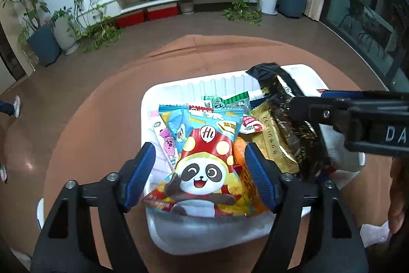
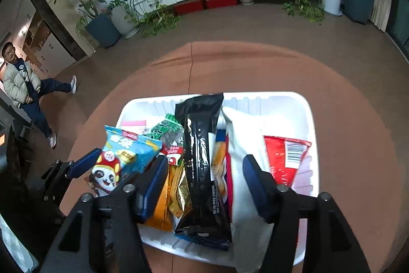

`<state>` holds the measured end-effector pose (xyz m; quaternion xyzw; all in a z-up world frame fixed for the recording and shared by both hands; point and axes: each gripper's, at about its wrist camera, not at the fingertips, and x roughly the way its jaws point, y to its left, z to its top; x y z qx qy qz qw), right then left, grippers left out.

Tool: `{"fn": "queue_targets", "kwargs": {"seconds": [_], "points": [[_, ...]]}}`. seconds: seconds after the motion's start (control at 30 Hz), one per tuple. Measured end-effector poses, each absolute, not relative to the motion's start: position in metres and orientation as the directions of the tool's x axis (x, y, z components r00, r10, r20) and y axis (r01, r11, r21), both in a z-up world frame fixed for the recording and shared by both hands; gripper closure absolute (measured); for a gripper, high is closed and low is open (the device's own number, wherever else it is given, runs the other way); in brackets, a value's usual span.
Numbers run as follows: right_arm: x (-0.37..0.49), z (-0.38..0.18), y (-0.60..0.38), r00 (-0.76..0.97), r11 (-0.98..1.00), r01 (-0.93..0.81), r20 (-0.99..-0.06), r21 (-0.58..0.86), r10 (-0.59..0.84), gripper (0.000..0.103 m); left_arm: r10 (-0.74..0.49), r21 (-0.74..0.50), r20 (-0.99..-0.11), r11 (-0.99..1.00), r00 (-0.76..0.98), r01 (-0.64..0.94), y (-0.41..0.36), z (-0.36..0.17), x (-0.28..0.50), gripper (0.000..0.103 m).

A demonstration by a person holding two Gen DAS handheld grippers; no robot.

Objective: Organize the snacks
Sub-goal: 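Place chip bag in tray with left gripper while right gripper places black packet, then grasp red-white candy with left gripper while right gripper grasps white sachet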

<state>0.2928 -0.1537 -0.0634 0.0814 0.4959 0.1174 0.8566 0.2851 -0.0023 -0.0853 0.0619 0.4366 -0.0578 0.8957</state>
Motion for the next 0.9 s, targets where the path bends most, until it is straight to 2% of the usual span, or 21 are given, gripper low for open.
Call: {"fn": "queue_targets", "kwargs": {"seconds": [0.07,0.13,0.2,0.23,0.37,0.57,0.67,0.8,0.9], "points": [[0.286,-0.057,-0.157,0.490,0.960,-0.125,-0.825,0.252,0.281,0.035,-0.051,0.058,-0.780,0.986,0.624,0.154,-0.002,-0.076,0.276,0.027],[0.277,-0.051,-0.162,0.494,0.956,-0.141,-0.818,0.259,0.294,0.033,-0.046,0.064,-0.772,0.987,0.634,0.150,-0.002,-0.067,0.264,0.019],[0.260,-0.046,-0.171,0.503,0.952,-0.173,-0.808,0.253,0.307,0.023,-0.044,0.071,-0.762,0.986,0.647,0.150,-0.002,-0.055,0.241,0.011],[0.249,-0.044,-0.175,0.508,0.950,-0.195,-0.804,0.243,0.310,0.021,-0.044,0.072,-0.758,0.986,0.651,0.150,-0.001,-0.052,0.230,0.007],[0.198,-0.047,-0.195,0.491,0.940,-0.300,-0.817,0.166,0.301,0.019,-0.064,0.045,-0.759,0.988,0.648,0.150,0.000,-0.044,0.176,0.004],[0.127,-0.078,-0.217,0.373,0.897,-0.431,-0.885,0.100,0.279,0.019,-0.106,0.013,-0.810,0.980,0.577,0.198,-0.021,-0.065,0.099,0.003],[0.105,-0.086,-0.229,0.349,0.886,-0.455,-0.897,0.090,0.271,0.019,-0.089,0.012,-0.832,0.984,0.547,0.178,-0.031,-0.081,0.074,0.003],[0.089,-0.091,-0.233,0.326,0.869,-0.488,-0.906,0.084,0.271,0.024,-0.018,0.079,-0.844,0.985,0.535,0.156,-0.048,-0.098,0.053,0.003],[0.088,-0.090,-0.229,0.309,0.846,-0.529,-0.914,0.063,0.261,0.024,0.004,0.105,-0.841,0.982,0.540,0.157,-0.055,-0.101,0.043,0.003]]}}
